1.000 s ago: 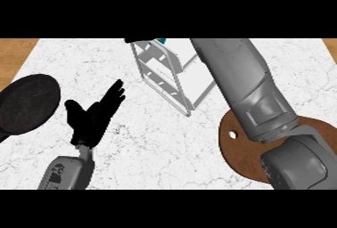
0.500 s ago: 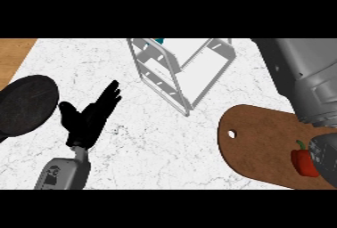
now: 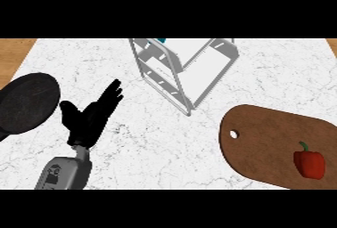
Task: Pick the cupcake from the cutting board and place it in the tiered basket
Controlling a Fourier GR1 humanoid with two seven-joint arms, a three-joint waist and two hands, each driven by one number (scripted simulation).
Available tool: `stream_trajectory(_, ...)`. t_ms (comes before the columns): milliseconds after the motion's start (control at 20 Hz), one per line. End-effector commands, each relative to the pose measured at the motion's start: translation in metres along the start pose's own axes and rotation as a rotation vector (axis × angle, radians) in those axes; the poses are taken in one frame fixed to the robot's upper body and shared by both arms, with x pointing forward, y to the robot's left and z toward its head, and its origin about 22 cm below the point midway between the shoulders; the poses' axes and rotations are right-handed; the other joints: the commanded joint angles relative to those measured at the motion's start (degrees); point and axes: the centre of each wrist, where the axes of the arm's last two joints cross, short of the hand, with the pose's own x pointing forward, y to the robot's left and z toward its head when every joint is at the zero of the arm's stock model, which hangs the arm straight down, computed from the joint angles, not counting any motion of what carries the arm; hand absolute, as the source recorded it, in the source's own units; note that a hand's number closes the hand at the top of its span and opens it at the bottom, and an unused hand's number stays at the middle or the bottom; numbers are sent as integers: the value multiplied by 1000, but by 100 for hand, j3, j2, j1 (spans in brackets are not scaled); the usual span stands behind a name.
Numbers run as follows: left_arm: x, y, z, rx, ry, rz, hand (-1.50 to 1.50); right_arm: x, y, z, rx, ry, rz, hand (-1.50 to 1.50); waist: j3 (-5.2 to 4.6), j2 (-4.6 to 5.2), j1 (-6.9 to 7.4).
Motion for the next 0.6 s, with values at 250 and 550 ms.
stream_trajectory(250, 18, -3, -9, -6, -36, -9, 0, 0, -94, 83, 58, 4, 29, -150, 18, 61, 121)
stream_trajectory(550, 5, -9, -9, -38, -26, -20, 0, 15, -122, 111, 25, -3, 46, -150, 26, 105, 190)
